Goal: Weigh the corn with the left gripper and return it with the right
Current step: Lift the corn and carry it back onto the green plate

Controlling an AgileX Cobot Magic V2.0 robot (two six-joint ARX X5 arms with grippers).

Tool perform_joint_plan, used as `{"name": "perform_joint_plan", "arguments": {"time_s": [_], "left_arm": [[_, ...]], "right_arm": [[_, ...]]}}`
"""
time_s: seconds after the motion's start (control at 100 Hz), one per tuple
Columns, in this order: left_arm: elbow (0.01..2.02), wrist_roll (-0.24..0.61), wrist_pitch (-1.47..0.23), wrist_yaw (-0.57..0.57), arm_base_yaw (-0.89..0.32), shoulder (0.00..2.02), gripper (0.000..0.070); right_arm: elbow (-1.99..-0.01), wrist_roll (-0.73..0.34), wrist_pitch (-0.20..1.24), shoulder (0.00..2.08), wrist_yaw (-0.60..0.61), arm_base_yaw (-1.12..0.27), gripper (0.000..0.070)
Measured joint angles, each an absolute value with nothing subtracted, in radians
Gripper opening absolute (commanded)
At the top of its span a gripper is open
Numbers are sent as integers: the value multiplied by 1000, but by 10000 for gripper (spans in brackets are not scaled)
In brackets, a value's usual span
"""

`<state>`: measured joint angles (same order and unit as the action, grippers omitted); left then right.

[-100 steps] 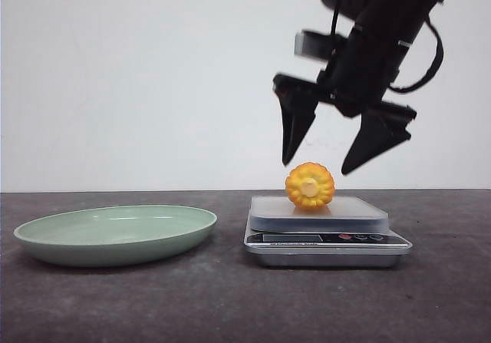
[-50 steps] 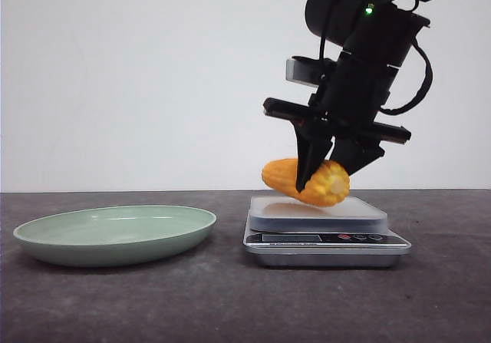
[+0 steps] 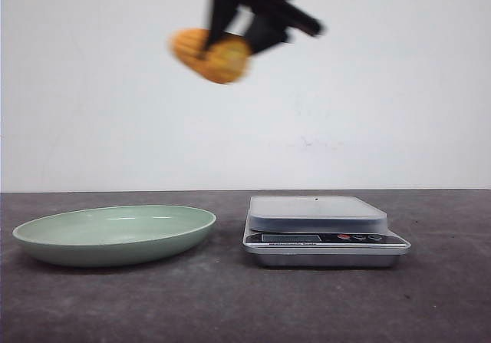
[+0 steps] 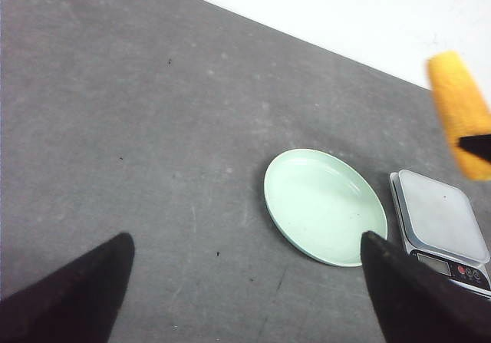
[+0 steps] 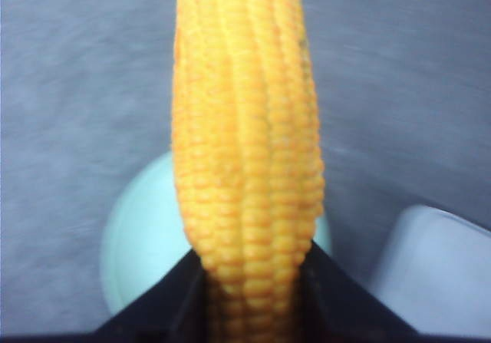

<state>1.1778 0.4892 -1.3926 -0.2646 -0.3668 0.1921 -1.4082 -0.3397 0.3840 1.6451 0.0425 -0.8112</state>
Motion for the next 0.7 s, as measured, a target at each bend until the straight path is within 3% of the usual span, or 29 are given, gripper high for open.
{"name": "perform_joint_plan", "arguments": {"time_s": [0.16,0.39,0.45,0.54,0.57,0.7], "left_arm": [[1178,489,-1387,-265,-367,192,551],[1178,489,-1386,-265,-367,192,550],[1178,488,-1387,-265,-367,192,551],[1178,489,-1388,-265,-367,192,550],[1178,488,-1391,-265,-367,192,551],[1178,488,-1410,-265,-367,192,551]], "right_arm": [[-1471,-362,377,1766,34,-890,0],[-1475,-401,359,1947,30,-896,6],[-1475,-403,360,1987,30,-894,112],[-1475,-405,356,2027,33,-894,514],[-1475,-407,355,2036,34,-895,609],[-1475,-419,346,2043,30,-895,605]]}}
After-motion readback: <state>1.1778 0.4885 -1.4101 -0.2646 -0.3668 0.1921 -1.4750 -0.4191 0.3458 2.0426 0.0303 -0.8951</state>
